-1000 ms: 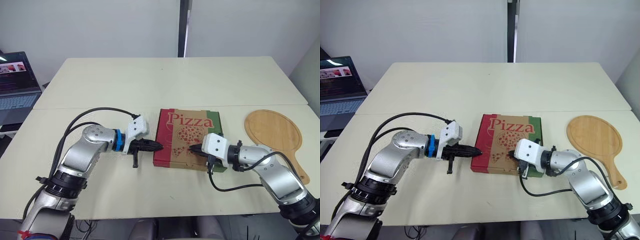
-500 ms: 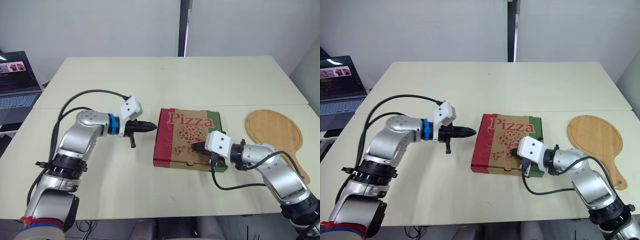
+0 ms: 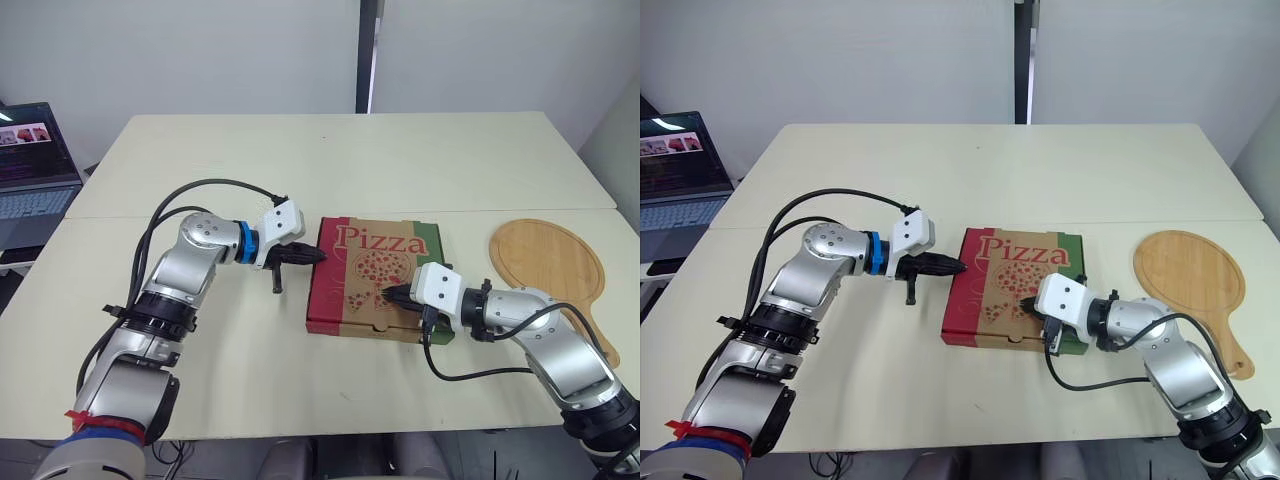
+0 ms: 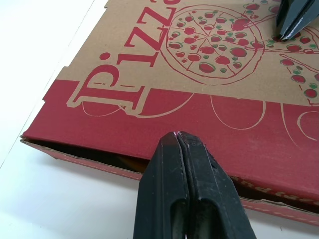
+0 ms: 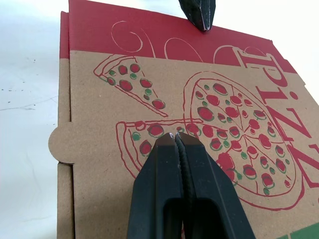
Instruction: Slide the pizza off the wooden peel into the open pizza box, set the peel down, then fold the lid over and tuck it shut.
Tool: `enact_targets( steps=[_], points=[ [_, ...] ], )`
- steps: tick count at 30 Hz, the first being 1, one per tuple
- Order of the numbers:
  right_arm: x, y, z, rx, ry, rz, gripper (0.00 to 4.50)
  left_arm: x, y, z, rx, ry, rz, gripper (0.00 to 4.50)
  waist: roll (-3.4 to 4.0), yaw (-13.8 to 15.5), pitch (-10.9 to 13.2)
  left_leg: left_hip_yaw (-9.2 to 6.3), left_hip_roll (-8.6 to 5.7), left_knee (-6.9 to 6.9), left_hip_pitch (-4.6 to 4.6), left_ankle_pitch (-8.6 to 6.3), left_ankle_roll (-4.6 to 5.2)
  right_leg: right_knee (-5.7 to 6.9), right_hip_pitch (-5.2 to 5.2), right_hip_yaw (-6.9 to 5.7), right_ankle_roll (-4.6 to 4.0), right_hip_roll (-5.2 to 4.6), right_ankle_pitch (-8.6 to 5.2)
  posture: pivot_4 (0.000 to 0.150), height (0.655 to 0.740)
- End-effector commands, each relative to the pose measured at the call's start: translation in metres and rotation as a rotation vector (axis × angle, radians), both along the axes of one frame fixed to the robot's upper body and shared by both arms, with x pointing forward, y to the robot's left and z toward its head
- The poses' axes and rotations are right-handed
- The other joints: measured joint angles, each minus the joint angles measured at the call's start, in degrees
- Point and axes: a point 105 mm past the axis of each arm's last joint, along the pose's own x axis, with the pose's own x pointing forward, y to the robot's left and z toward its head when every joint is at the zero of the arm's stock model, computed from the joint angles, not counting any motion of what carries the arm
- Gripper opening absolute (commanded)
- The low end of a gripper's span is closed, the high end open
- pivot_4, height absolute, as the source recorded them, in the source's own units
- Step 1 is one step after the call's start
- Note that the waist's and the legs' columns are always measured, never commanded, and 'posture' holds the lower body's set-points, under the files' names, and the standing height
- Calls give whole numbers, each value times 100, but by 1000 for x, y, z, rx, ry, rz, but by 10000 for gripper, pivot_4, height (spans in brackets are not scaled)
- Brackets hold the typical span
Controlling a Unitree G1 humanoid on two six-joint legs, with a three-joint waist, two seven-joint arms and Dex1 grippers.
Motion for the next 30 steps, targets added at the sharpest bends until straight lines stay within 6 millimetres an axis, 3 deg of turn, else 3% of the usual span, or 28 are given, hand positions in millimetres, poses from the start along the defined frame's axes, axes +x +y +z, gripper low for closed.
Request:
enact_targets(
  steps=[1, 30],
  points=[
    [-2, 0, 7, -1, -27, 10, 947, -7, -1, -22, 52, 55, -20, 0, 0, -1, 0, 0, 0, 0, 0, 0, 0, 0, 0, 0, 0, 0, 0, 1500, 7400],
    [-1, 1, 4, -8, -29, 9, 947, -19, 4, -69, 119, 177, -4, 0, 2, 10, -42, 0, -1, -8, 46, -6, 10, -7, 46, 0, 2, 0, -1, 1500, 7400]
  ],
)
